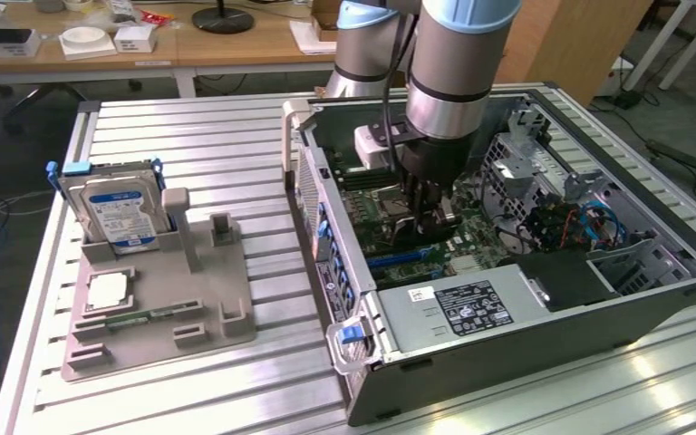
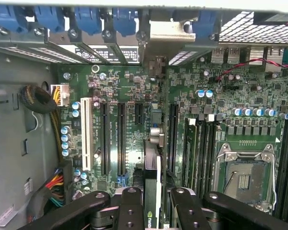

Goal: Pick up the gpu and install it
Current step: 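Insert the gpu into the slot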

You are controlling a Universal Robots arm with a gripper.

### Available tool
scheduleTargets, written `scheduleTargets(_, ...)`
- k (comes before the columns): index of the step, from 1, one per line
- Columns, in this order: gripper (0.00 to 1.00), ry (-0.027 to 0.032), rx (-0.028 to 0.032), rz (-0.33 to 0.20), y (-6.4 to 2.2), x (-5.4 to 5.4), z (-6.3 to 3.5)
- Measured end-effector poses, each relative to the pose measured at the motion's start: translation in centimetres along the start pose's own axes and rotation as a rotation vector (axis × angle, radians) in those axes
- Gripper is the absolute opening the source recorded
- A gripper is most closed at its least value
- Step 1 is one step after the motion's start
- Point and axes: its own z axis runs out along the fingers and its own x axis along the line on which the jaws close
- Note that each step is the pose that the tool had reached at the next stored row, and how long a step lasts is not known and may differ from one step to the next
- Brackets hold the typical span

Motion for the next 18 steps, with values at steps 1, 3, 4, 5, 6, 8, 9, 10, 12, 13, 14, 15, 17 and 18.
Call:
scheduleTargets(1,0.26,-0.0001,0.0,0.0,0.0,0.0,0.0)
scheduleTargets(3,0.26,-0.0001,0.0,0.0,-0.01,0.02,0.01)
scheduleTargets(4,0.26,-0.0001,0.0,0.0,-0.01,0.04,0.01)
scheduleTargets(5,0.26,-0.0001,0.0,0.0,-0.03,0.07,0.01)
scheduleTargets(6,0.26,0.0,-0.0001,0.0,-0.05,0.13,0.0)
scheduleTargets(8,0.26,0.0002,0.0,0.0,-0.08,0.23,0.01)
scheduleTargets(9,0.26,0.0029,0.0,0.0,-0.07,0.22,0.02)
scheduleTargets(10,0.26,0.0115,-0.0001,-0.001,-0.07,0.23,0.03)
scheduleTargets(12,0.26,0.0178,0.0,-0.002,-0.08,0.21,0.06)
scheduleTargets(13,0.26,0.018,0.0,-0.002,-0.08,0.21,0.05)
scheduleTargets(14,0.26,0.0182,0.0,-0.002,-0.08,0.2,0.05)
scheduleTargets(15,0.26,0.0181,0.0,-0.002,-0.07,0.14,0.06)
scheduleTargets(17,0.26,0.018,0.0,-0.002,-0.19,-0.02,0.09)
scheduleTargets(18,0.26,0.0181,0.0,-0.002,-0.23,-0.09,0.1)
